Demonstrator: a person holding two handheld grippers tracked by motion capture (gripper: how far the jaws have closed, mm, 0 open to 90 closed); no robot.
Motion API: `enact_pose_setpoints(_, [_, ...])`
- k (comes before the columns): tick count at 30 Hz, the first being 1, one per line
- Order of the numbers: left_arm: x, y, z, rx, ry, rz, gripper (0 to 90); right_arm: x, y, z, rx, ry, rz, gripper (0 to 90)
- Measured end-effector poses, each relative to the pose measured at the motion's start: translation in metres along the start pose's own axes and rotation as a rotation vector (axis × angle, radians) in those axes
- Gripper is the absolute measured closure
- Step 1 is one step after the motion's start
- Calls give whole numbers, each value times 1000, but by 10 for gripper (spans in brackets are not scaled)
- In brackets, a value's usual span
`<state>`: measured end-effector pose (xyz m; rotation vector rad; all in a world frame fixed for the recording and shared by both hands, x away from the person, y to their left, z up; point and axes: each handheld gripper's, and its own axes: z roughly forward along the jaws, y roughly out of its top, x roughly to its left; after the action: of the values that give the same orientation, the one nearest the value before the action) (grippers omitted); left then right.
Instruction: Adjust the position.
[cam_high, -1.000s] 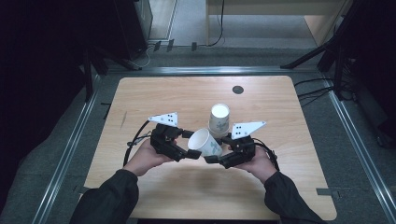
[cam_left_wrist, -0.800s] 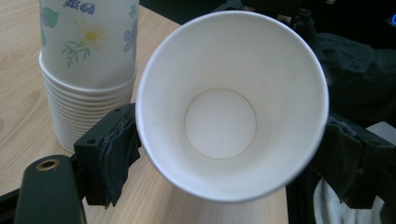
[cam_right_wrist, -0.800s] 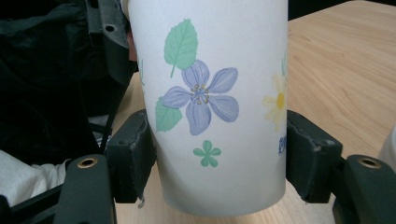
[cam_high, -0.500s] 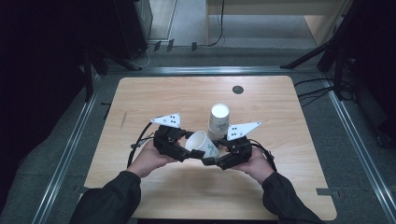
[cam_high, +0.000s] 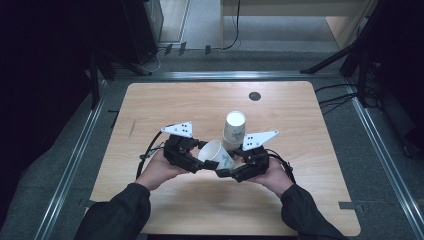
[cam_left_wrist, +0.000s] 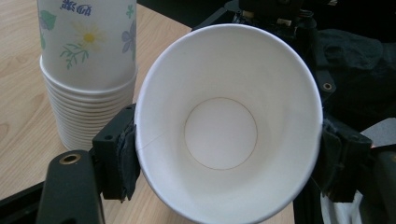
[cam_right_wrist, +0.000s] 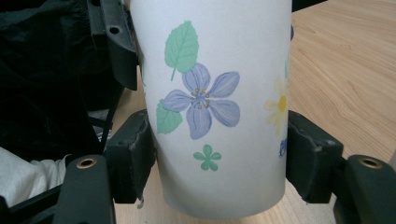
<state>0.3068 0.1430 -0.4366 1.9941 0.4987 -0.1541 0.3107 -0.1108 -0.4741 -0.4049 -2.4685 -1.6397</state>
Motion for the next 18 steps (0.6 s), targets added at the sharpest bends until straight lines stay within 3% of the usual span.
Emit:
enact_pose_setpoints(12, [2, 1, -11, -17, 9, 3, 231, 2, -1, 6, 53, -5, 1, 255])
enact_pose_setpoints(18, [9, 1, -33, -47, 54, -7, 233, 0, 0, 0, 47, -30, 4, 255])
